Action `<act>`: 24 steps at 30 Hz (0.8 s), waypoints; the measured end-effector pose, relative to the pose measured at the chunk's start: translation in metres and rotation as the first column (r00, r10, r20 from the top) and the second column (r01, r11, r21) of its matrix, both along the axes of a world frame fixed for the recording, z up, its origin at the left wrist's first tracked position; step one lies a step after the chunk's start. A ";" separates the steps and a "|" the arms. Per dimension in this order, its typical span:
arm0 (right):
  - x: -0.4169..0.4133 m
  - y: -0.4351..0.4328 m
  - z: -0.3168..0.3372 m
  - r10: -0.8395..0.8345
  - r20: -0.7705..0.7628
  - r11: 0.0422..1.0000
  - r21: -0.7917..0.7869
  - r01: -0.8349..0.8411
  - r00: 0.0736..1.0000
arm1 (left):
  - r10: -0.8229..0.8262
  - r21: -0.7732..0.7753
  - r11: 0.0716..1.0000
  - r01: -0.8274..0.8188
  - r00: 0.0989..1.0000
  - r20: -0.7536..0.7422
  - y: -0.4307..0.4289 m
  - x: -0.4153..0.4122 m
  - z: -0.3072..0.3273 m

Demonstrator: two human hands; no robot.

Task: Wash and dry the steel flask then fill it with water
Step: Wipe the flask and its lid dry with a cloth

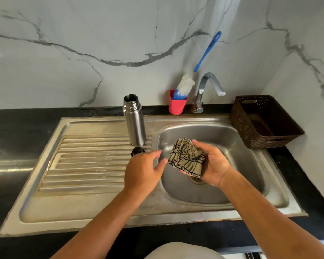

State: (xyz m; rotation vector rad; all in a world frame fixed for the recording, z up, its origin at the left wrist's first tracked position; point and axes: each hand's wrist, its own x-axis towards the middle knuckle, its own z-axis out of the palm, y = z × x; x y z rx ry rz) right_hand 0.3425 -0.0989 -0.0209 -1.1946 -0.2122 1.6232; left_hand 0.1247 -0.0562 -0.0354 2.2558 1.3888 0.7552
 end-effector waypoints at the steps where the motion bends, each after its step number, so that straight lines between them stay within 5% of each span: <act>1: 0.007 -0.003 0.007 0.004 0.019 1.000 0.029 -0.005 1.000 | 0.002 -0.113 0.993 0.011 0.993 0.114 0.006 0.013 0.005; 3: 0.029 -0.008 0.019 0.005 0.071 0.998 0.054 -0.008 0.997 | 0.048 -0.365 0.929 0.059 0.960 0.275 0.019 0.048 0.017; 5: 0.052 -0.011 0.031 -0.013 0.143 0.999 0.039 0.007 0.990 | 0.144 -0.632 0.756 0.170 0.899 0.414 0.028 0.087 0.030; 8: 0.095 -0.012 0.044 -0.057 0.311 0.998 -0.003 0.061 0.949 | 0.210 -0.761 0.558 0.330 0.831 0.515 0.035 0.150 0.046; 13: 0.184 -0.011 0.063 -0.145 0.591 0.980 -0.021 0.195 0.794 | 0.164 -0.727 0.595 0.343 0.833 0.528 0.047 0.255 0.062; 18: 0.270 0.001 0.070 -0.191 0.697 0.955 -0.031 0.295 0.691 | 0.001 -0.657 0.666 0.352 0.881 0.473 0.065 0.349 0.060; 24: 0.330 0.031 0.053 -0.093 0.741 0.971 -0.081 0.226 0.665 | -0.343 -0.310 0.894 0.324 0.939 -0.007 0.086 0.417 0.037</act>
